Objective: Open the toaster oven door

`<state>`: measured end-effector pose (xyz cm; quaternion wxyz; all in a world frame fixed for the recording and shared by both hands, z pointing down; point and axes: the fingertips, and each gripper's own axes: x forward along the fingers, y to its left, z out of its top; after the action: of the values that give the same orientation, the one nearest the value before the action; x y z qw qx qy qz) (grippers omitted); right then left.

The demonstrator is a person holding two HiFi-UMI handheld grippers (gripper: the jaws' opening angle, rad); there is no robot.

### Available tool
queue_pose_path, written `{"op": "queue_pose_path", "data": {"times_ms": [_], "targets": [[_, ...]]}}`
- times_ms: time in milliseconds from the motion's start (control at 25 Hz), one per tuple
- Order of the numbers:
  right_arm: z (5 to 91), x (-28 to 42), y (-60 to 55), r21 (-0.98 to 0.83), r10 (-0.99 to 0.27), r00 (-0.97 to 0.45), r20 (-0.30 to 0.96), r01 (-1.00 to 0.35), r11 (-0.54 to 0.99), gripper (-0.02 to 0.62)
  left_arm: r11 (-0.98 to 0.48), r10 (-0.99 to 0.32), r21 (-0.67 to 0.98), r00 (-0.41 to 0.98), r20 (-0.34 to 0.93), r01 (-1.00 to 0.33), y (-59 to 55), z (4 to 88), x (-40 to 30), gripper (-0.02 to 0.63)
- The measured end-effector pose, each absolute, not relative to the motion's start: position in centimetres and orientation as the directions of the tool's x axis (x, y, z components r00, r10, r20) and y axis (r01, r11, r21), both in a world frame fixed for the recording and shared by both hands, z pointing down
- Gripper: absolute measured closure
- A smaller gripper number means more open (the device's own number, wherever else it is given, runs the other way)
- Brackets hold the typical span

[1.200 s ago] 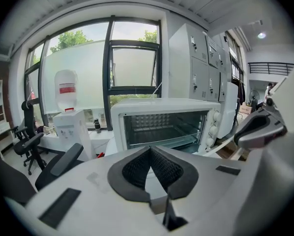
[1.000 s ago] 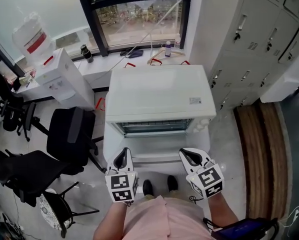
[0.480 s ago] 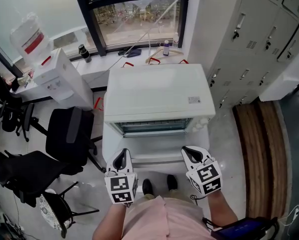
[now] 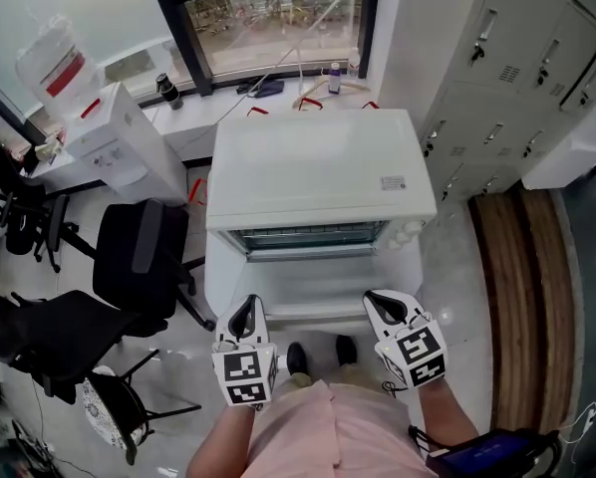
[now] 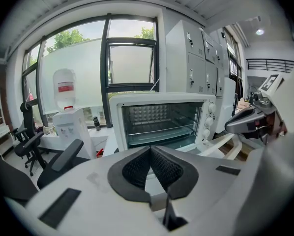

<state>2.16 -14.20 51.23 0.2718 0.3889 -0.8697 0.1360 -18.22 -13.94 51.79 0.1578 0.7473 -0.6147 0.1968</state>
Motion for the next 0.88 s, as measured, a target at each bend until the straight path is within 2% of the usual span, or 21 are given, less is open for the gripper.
{"op": "queue_pose_path", "data": {"times_ms": [880], "targets": [[56.9, 2.4, -9.9, -0.128, -0.480, -0.584, 0.655, -0.712, 0.691, 0.595, -0.232, -0.765, 0.020, 0.195, 0.613, -0.973, -10.1, 57.5, -17.5, 0.592]]}}
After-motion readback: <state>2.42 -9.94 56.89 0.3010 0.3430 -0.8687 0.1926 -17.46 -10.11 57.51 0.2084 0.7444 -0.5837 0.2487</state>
